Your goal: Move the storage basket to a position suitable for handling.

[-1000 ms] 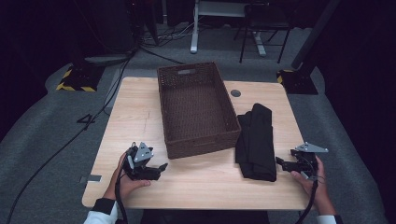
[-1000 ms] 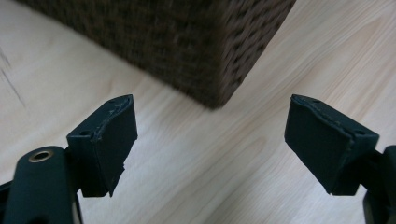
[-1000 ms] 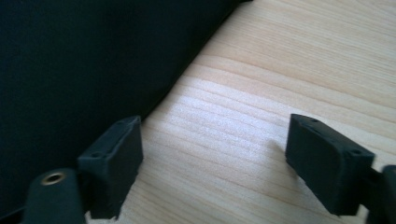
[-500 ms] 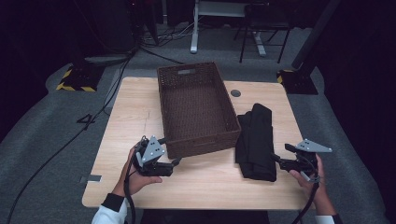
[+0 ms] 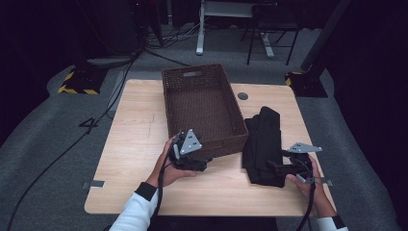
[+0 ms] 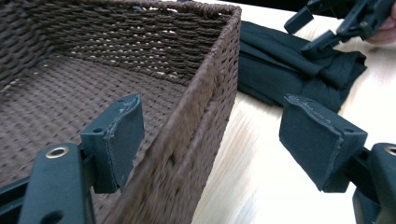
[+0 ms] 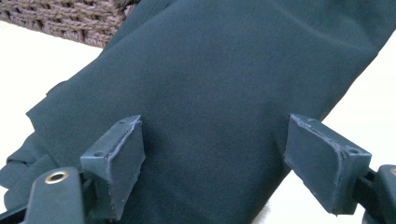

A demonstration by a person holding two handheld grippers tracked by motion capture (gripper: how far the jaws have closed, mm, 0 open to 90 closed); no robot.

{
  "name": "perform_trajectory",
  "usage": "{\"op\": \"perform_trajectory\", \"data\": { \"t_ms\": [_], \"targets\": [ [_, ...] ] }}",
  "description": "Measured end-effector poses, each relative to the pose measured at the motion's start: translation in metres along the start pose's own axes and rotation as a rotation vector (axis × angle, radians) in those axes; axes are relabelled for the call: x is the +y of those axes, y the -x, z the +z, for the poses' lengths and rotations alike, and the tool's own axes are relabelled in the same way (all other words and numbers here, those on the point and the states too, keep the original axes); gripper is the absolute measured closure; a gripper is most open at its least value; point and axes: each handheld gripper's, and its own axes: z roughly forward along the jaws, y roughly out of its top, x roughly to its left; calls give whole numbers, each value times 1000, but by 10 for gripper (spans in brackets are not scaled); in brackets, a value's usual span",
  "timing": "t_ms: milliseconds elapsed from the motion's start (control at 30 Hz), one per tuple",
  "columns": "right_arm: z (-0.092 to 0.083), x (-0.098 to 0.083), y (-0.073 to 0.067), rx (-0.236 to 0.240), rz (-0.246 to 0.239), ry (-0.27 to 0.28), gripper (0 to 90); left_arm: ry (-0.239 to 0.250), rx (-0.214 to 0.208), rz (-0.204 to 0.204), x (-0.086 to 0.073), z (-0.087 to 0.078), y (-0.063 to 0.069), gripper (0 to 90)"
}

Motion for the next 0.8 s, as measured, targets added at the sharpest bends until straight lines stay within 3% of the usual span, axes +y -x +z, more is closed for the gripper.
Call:
{"op": "perform_trajectory", "data": {
  "t_ms": [167,367,467,600,800],
  "targets": [
    [2,-2,-1,27,0,-5,208,-15,14,-7,2,15,0,251],
    [7,-2,-10,47,-52,-30,183,-36,14,-40,-1,29,-6,379],
    [8,-2,-11,52,-53,-31,175,-33,26,-21,0,31,-6,425],
    [11,-3,-13,60,-62,-41,160,-37,63,-12,0,31,-7,588],
    [12,-5,-17,45,-81,-55,159,-49,32,-7,-3,25,-14,639]
  ]
}}
